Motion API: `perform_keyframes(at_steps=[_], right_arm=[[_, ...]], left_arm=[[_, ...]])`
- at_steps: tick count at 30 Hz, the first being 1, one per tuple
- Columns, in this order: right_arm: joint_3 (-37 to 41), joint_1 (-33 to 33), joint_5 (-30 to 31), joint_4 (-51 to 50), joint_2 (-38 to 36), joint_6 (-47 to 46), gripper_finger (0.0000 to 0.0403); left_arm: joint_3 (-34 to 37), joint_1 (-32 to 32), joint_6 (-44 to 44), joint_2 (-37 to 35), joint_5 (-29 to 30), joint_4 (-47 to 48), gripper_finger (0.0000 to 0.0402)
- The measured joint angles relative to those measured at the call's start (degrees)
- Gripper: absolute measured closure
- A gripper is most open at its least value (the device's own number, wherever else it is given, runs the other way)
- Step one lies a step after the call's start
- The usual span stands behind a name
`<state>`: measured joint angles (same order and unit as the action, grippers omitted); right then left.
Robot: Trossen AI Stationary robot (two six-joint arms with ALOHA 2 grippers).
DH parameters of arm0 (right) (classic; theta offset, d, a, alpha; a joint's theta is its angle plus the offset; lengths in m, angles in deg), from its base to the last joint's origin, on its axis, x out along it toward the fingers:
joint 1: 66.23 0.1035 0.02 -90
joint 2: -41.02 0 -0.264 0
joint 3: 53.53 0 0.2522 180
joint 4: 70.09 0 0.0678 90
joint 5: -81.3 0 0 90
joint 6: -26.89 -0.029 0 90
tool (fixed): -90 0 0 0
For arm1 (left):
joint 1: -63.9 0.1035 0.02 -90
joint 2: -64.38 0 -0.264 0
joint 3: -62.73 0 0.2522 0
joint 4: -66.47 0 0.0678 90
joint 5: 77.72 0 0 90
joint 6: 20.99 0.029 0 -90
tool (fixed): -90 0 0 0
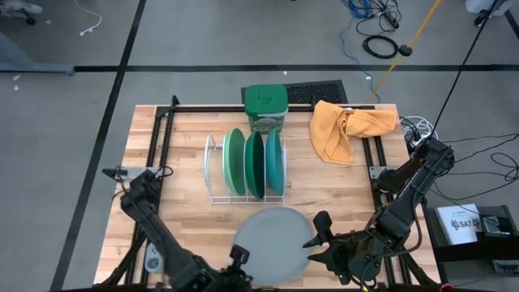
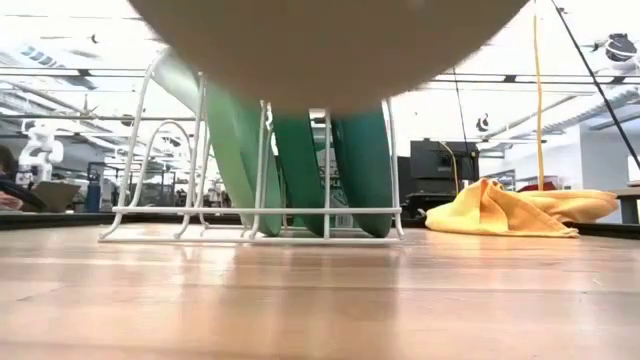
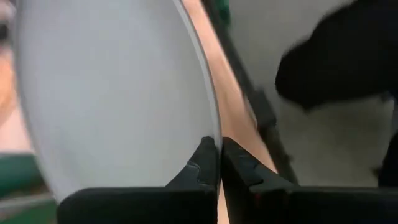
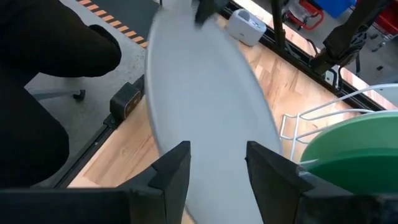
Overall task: Sort dishes
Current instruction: Put the gray plate into the dish rack
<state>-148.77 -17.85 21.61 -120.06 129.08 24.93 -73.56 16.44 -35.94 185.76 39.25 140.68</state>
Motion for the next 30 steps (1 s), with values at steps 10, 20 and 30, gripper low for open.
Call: perform_keyframes(at_steps=[10, 20, 30], right_arm=[[-1.4, 2.3, 16.4, 0.3, -0.5, 8.6, 0.0253], [-9.2, 6.3, 38.8, 1.7, -0.6, 23.1, 0.0253], [-13.0, 8.0, 46.4, 1.7, -0.6, 27.3, 0.0253]], left_arm=[[-0.2, -5.2, 5.2, -11.4, 13.2, -7.0, 0.0401], [-0.2, -7.9, 8.3, -14.5, 19.8, -8.6, 0.0401], [-0.2, -8.9, 9.3, -14.7, 28.3, -12.4, 0.0401]])
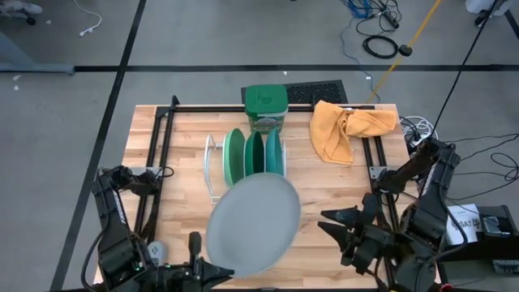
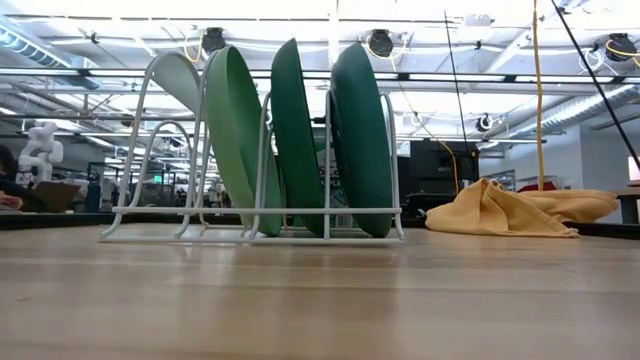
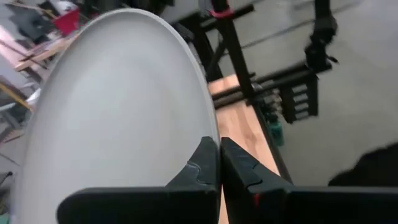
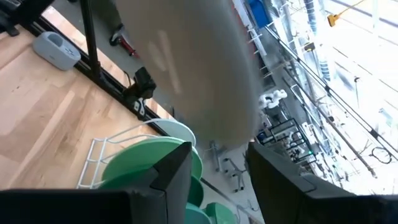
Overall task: Sort dishes
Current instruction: Put the gray plate into the dish rack
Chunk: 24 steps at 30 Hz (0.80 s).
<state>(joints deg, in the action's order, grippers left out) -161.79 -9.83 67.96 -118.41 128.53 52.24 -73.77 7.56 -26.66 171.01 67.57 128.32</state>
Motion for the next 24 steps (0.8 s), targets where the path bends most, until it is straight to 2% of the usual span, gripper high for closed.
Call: perform_keyframes(at_steps=[3, 11, 16, 18, 20, 24], right_arm=[[0.0, 0.0, 0.0, 0.0, 0.0, -1.2, 0.0253], [0.0, 0.0, -0.2, -0.4, 0.0, -3.6, 0.0253], [0.0, 0.0, -0.3, -1.6, 0.0, -5.7, 0.0253], [0.0, 0.0, -0.3, -2.1, 0.0, -6.3, 0.0253], [0.0, 0.0, -0.3, -2.2, 0.0, -6.4, 0.0253], [0.0, 0.0, -0.3, -2.2, 0.0, -6.4, 0.0253]], left_arm=[[0.0, 0.1, -1.1, 0.0, 2.9, -1.6, 0.0401], [0.0, -0.4, -0.9, 0.0, 16.0, -8.3, 0.0401], [0.0, -0.2, -1.3, 0.0, 21.2, -12.0, 0.0401], [0.0, 0.2, 0.4, 0.0, 21.8, -15.9, 0.0401], [0.0, 0.6, 5.9, 0.0, 21.4, -23.0, 0.0401], [0.0, 2.0, 23.3, 0.0, 11.3, -43.2, 0.0401]])
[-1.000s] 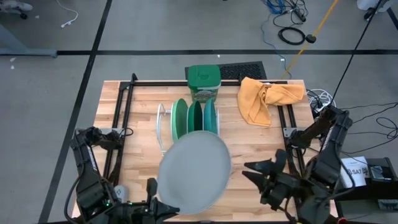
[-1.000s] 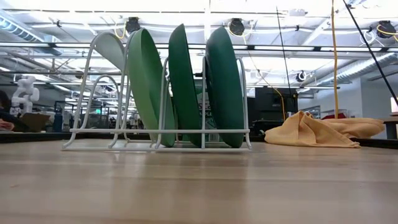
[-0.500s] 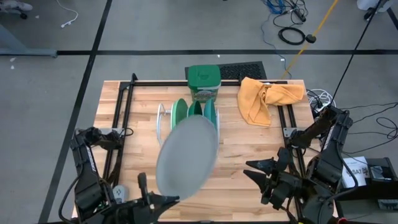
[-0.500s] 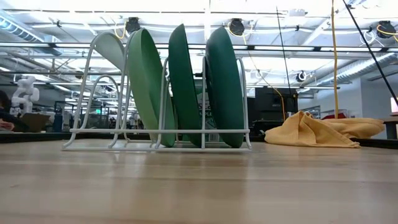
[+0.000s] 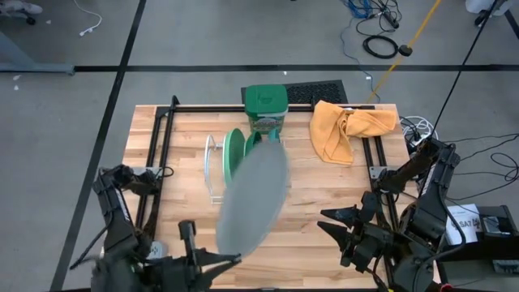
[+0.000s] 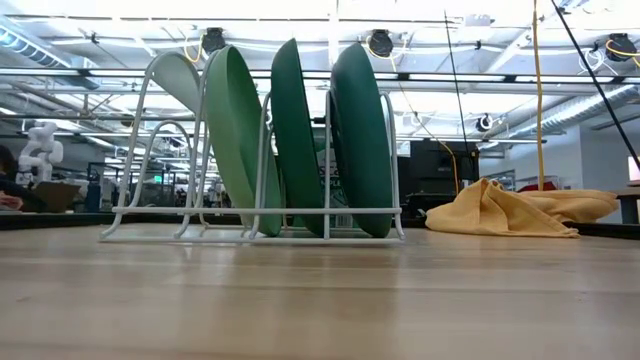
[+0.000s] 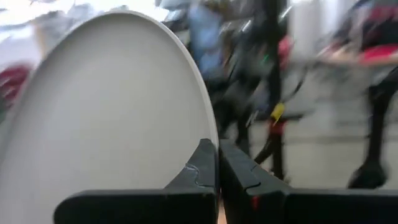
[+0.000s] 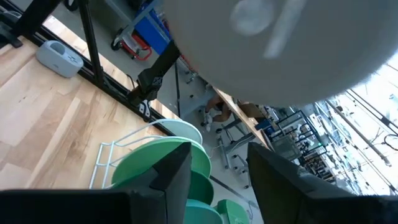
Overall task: Sort dishes
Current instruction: Put the gray plate into the dish rack
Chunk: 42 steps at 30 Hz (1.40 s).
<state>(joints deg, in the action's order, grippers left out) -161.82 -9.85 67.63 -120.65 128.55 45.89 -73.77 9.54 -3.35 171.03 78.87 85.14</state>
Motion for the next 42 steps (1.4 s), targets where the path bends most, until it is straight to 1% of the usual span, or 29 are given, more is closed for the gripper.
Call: perform_keyframes(at_steps=[1, 4, 7, 11, 13, 14, 17, 19, 22, 24, 26, 28, 31, 34, 37, 40, 42], right_arm=[[0.0, 0.0, 0.0, 0.0, 0.0, 0.0, 0.0253], [0.0, 0.0, 0.0, 0.0, 0.0, 0.0, 0.0253], [0.0, 0.0, -0.1, 0.0, 0.0, 0.0, 0.0253], [0.0, 0.0, -0.1, 0.2, 0.0, 0.7, 0.0253], [0.0, -0.3, -0.1, 1.2, 0.1, 2.8, 0.0253], [0.0, -0.6, -0.1, 2.7, 0.2, 4.6, 0.0253], [0.0, -1.7, -1.0, 9.4, 0.5, 14.4, 0.0253], [0.0, -2.9, -4.8, 16.1, 0.5, 21.8, 0.0253], [0.0, -4.5, -10.7, 27.5, 0.5, 30.7, 0.0249], [0.0, -5.3, -14.0, 33.5, 0.5, 33.6, 0.0241], [0.0, -6.1, -16.7, 39.4, 0.5, 34.3, 0.0228], [0.0, -6.7, -20.0, 44.4, 0.2, 33.7, 0.0214], [0.0, -7.3, -27.2, 49.4, -0.8, 30.4, 0.0191], [0.0, -7.6, -34.4, 50.0, -2.2, 24.6, 0.0169], [0.0, -8.3, -40.9, 49.9, -3.6, 19.9, 0.0155], [0.0, -9.7, -47.2, 49.9, -4.7, 15.4, 0.0150], [0.0, -10.6, -50.5, 49.7, -5.4, 12.8, 0.0150]], left_arm=[[0.0, 0.2, 4.2, 0.0, -2.7, -4.8, 0.0401], [0.0, 0.9, 15.9, 0.0, -7.8, -15.8, 0.0401], [0.0, 1.1, 24.4, 0.0, -14.0, -25.6, 0.0401], [0.0, 1.6, 29.1, 0.1, -24.7, -34.4, 0.0401], [0.0, 2.1, 30.0, 0.1, -29.5, -38.0, 0.0401], [0.0, 2.4, 30.2, 0.1, -32.0, -39.5, 0.0401], [0.0, 3.3, 30.3, 0.1, -38.5, -43.4, 0.0401], [0.0, 4.1, 29.5, 0.1, -41.3, -43.5, 0.0401], [0.0, 5.0, 28.8, 0.1, -41.8, -41.2, 0.0401], [0.0, 5.3, 27.6, 0.1, -42.1, -38.2, 0.0401], [0.0, 5.4, 26.2, 0.1, -43.4, -35.5, 0.0401], [0.0, 5.3, 25.0, 0.1, -46.1, -33.4, 0.0401], [0.0, 4.7, 23.6, 0.1, -50.2, -30.6, 0.0401], [0.0, 3.8, 22.8, 0.1, -53.0, -28.1, 0.0401], [0.0, 2.9, 21.4, 0.1, -57.5, -26.4, 0.0401], [0.0, 2.4, 20.1, 0.1, -61.7, -24.9, 0.0401], [0.0, 2.4, 19.3, 0.1, -63.1, -24.7, 0.0401]])
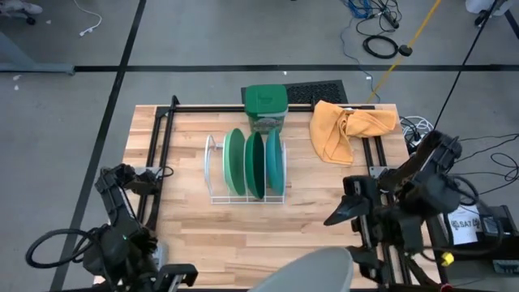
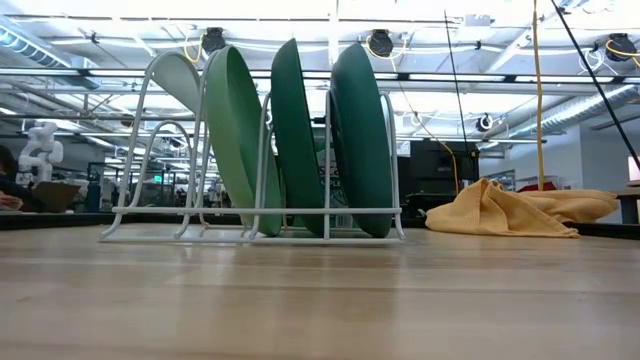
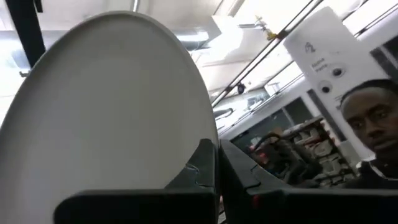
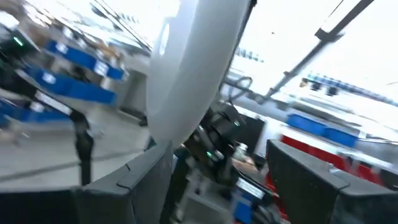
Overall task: Sort dishes
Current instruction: Put the gray plate into the dish rack
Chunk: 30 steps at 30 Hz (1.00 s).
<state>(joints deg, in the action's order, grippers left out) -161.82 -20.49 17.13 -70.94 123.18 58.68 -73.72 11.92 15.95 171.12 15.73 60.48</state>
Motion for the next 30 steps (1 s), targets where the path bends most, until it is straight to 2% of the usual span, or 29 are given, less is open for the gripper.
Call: perform_keyframes(at_steps=[7, 12, 16, 19, 22, 27, 30], right_arm=[[0.0, -3.5, -13.0, -2.3, -3.0, -7.9, 0.0150], [0.0, -5.6, -14.4, -2.6, -4.1, -8.8, 0.0150], [0.0, -7.5, -19.6, -2.6, -4.4, -11.2, 0.0150], [0.0, -8.3, -21.3, -3.1, -4.4, -11.7, 0.0152], [0.0, -8.8, -22.1, -3.2, -4.4, -11.7, 0.0159], [0.0, -9.4, -29.0, -3.6, -4.4, -12.6, 0.0174], [0.0, -9.3, -29.2, -3.6, -4.4, -12.4, 0.0192]], left_arm=[[0.0, 0.9, -2.2, 0.1, -2.0, 0.7, 0.0401], [0.0, 2.6, -5.0, 0.2, -4.9, 0.8, 0.0401], [0.0, 4.0, -6.9, 0.2, -5.0, 0.9, 0.0401], [0.0, 5.2, -8.7, 0.2, -5.4, 0.9, 0.0401], [0.0, 6.4, -10.7, 0.2, -6.2, 1.0, 0.0401], [0.0, 7.8, -12.6, 0.2, -6.4, 1.0, 0.0401], [0.0, 8.2, -12.7, 0.2, -6.4, 1.0, 0.0401]])
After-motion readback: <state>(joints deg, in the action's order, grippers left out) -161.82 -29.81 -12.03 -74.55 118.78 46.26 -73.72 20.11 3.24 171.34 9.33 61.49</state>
